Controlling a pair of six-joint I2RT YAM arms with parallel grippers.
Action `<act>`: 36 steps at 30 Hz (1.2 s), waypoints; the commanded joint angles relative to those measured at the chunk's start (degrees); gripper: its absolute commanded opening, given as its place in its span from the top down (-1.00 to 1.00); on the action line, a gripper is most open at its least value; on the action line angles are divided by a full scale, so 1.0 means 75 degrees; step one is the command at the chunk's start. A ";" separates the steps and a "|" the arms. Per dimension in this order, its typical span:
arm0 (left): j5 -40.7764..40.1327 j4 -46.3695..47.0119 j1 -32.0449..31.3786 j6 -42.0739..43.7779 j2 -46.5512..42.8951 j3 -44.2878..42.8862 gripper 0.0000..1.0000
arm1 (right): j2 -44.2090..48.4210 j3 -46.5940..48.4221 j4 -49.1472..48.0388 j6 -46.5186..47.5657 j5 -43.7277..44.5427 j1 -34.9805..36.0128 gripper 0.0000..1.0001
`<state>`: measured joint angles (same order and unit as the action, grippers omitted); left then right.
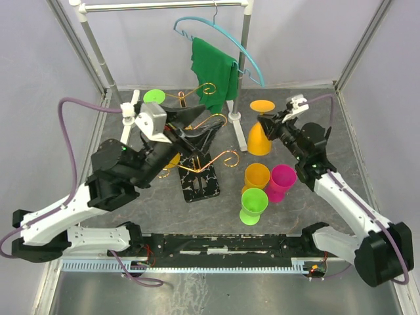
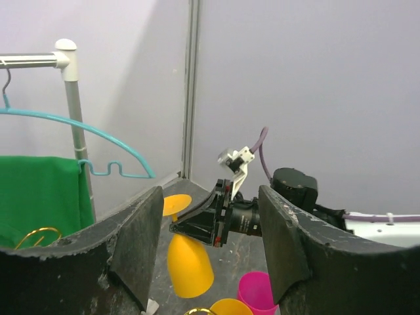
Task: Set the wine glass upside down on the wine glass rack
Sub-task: Turn the wine glass upside down at the wine rack.
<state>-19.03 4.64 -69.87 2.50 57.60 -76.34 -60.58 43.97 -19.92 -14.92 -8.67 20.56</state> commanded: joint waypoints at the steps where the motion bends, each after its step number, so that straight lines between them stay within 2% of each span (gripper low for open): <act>1: -0.0370 -0.0760 -0.0001 -0.0238 -0.0190 -0.0152 -0.34 | -0.0482 -0.0156 -0.2311 0.0896 -0.0904 0.0167 0.98; 4: -0.0461 -0.0759 -0.0010 -0.0139 -0.0273 -0.0038 -0.35 | -0.0880 0.0013 -0.2406 0.1296 -0.1103 0.0318 0.98; 14: -0.0624 -0.0795 -0.0003 0.0072 -0.0509 0.0189 -0.38 | -0.2400 0.0925 -0.2597 0.2257 -0.0730 0.0911 0.99; 20: -0.0640 -0.0834 -0.0003 0.0109 -0.0701 0.0287 -0.39 | -0.3189 0.1229 -0.3459 0.2637 -0.0704 0.1016 0.99; 29: -0.0659 -0.0880 -0.0001 0.0164 -0.0949 0.0467 -0.40 | -0.4297 0.2599 -0.2865 0.3272 -0.1253 0.1016 0.99; 36: -0.0671 -0.0889 -0.0010 0.0210 -0.1065 0.0565 -0.41 | -0.5081 0.3326 -0.2778 0.3054 -0.1694 0.1025 0.99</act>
<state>-23.51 -3.01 -69.87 2.52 50.61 -72.40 -96.47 65.19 -39.00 7.88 -18.46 28.08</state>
